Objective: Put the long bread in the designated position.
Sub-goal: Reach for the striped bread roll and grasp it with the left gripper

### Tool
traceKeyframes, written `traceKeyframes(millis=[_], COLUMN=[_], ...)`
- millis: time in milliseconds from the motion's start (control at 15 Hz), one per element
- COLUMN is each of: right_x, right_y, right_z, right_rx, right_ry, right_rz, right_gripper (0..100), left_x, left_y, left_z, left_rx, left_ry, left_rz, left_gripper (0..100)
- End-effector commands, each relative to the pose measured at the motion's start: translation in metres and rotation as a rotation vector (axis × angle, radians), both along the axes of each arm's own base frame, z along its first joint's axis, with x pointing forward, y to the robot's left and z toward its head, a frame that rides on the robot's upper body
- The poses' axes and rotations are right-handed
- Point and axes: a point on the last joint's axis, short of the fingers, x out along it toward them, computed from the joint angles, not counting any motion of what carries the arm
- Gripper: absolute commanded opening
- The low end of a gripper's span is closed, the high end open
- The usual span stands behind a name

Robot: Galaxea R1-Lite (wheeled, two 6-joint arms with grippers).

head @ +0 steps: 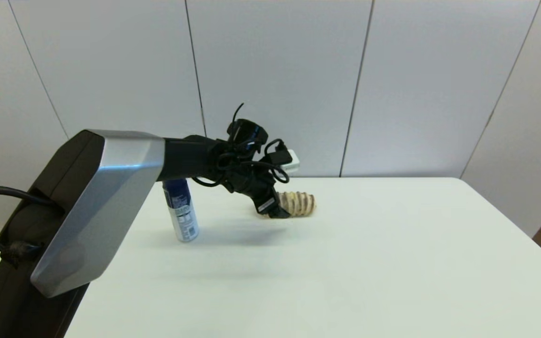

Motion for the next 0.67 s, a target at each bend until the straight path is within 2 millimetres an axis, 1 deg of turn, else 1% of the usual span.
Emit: traceKeyframes(millis=[67, 333, 667], right_x=[0.0001, 0.0001, 0.0001], right_y=[0.0000, 0.0000, 0.0000], right_z=[0.0000, 0.0000, 0.0000], right_rx=[-0.001, -0.001, -0.001], right_ry=[0.002, 0.002, 0.002], right_rz=[0.001, 0.001, 0.001], right_gripper=[100, 100, 100], left_x=[0.0045, 0.0080, 0.0072], left_y=[-0.0024, -0.0045, -0.0084], left_z=[-0.0152, -0.0207, -0.0243], left_rx=[0.015, 0.005, 0.008], left_ry=[0.022, 0.009, 0.013], left_rz=[-0.003, -0.003, -0.011], left_gripper=[100, 100, 100])
